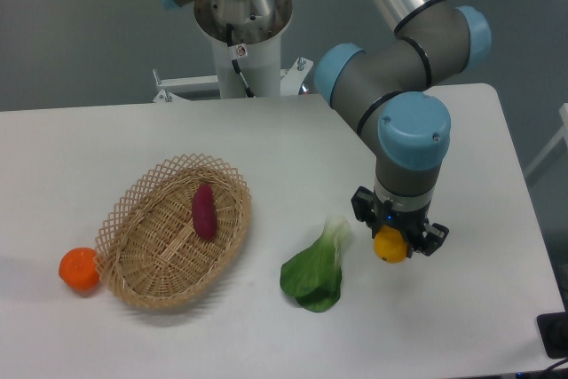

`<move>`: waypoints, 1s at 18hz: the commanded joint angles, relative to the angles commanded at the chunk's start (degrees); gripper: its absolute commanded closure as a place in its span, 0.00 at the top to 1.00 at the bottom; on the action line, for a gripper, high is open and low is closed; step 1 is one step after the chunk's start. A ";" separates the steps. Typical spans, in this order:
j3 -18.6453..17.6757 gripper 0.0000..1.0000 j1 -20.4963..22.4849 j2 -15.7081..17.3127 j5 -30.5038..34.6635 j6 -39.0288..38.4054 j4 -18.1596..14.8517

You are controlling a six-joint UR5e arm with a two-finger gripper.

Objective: Place the mango in the basket
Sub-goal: 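Lift the yellow mango held in the gripper above the bok choy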

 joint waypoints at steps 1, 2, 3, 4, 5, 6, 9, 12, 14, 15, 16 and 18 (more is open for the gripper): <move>0.00 0.35 0.00 0.00 0.00 0.00 0.00; 0.00 0.35 0.00 0.00 0.00 0.00 0.00; 0.00 0.35 0.00 0.00 0.00 -0.09 0.00; 0.00 0.35 0.00 0.00 0.09 -0.17 0.00; 0.00 0.35 -0.09 0.00 0.09 -0.18 0.00; 0.00 0.35 0.00 0.00 0.09 -0.09 0.00; 0.09 0.35 -0.09 0.09 0.00 -0.09 -0.26; 0.00 0.35 -0.09 0.18 -0.35 0.00 -0.44; -0.26 0.35 -0.17 0.44 -0.70 0.00 -0.70; -0.35 0.35 -0.35 0.61 -0.79 0.00 -0.70; -0.35 0.35 -0.70 0.70 -1.14 0.00 -0.79; -0.44 0.35 -1.23 0.70 -1.58 0.00 -0.70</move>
